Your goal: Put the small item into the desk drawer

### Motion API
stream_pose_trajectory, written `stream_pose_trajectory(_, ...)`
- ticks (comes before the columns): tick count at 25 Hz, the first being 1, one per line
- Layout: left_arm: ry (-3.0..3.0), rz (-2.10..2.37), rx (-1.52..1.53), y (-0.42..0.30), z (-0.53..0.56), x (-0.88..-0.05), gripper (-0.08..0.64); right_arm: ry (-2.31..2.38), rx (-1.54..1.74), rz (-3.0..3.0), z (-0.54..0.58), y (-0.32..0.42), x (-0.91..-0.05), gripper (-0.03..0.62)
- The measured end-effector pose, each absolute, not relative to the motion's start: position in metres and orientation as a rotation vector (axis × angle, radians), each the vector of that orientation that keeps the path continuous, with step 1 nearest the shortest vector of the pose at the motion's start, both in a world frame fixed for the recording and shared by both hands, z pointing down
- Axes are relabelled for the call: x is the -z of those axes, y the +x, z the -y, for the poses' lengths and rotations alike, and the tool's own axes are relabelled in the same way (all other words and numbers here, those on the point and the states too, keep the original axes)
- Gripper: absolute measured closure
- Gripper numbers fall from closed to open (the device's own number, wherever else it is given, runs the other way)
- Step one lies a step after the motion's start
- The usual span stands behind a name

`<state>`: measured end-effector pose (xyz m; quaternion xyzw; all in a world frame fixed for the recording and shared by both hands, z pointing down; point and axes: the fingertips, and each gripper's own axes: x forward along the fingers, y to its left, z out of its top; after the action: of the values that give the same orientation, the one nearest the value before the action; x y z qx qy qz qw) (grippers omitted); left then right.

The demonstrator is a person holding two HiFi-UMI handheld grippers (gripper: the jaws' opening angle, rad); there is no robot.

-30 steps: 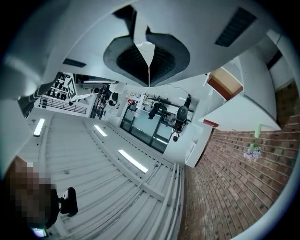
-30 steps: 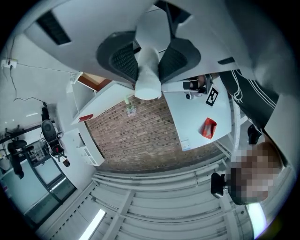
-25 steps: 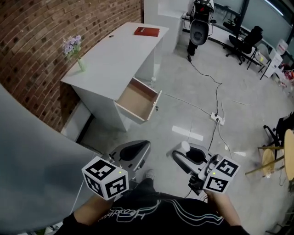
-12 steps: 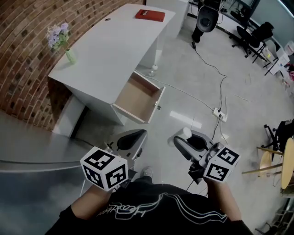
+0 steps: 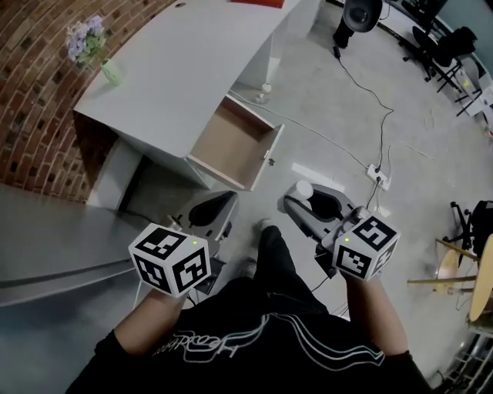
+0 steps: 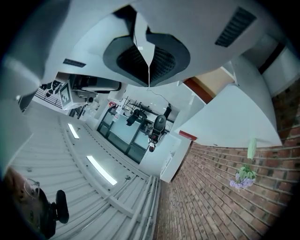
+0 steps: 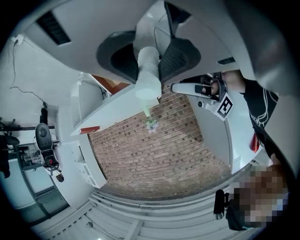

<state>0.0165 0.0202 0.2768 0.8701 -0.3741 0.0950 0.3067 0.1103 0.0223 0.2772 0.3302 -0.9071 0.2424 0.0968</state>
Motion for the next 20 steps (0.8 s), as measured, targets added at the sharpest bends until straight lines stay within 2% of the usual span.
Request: stream_pose_trajectory(20,2.068,1.127,-0.308,-0.003,0.099,-0.371,0.534,0.62,-0.672,2.54,0.138,0.063,-0.388,0.446)
